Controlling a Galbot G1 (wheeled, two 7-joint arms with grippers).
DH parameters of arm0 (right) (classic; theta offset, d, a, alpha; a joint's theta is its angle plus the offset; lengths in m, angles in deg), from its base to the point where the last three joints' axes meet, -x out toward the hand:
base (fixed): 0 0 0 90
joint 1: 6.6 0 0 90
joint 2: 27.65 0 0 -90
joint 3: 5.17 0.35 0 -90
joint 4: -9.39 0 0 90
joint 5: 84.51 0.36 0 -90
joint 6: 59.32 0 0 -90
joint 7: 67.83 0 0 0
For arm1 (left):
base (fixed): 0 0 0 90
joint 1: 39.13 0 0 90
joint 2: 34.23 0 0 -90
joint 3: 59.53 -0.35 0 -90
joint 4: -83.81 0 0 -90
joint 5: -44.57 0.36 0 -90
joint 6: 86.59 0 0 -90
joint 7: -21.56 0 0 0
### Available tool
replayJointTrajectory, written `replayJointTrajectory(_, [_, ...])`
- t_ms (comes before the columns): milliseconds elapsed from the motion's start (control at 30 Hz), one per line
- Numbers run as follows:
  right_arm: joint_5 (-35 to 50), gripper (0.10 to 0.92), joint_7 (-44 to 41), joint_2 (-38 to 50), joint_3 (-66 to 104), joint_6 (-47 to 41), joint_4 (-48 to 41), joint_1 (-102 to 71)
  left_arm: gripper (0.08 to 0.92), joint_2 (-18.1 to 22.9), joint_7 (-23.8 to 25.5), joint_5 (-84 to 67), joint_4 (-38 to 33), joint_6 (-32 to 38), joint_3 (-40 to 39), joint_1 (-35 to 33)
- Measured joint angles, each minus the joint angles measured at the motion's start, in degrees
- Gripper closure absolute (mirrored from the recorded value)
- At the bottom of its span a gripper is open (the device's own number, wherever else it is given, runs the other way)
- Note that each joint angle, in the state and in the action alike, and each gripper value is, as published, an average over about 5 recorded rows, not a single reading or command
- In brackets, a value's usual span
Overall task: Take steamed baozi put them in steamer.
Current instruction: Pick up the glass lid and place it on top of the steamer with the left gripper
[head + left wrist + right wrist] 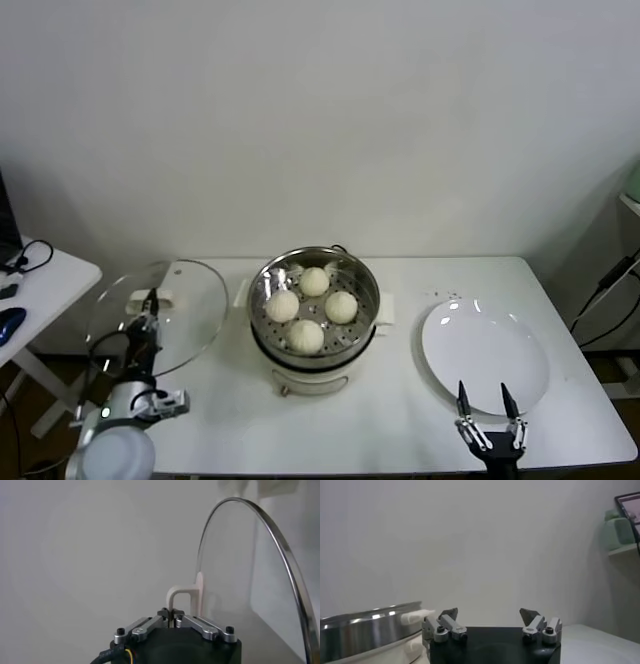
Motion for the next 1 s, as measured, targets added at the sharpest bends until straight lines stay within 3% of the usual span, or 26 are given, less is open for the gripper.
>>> replayJointTrajectory(533, [-1.23,0.203,0.53,0.02,-0.56,-1.36,-1.38,0.24,0.866,-1.50,8.84,0.05,-7.89,-8.54,-7.92,2.85])
replayJointTrajectory(1000, [-2.68,0.203,0.75,0.17,-0.37,-3.07,-1.04,-0.06,0.866,4.35,14.47,8.78,-8.65,-11.81,-19.83,7.11])
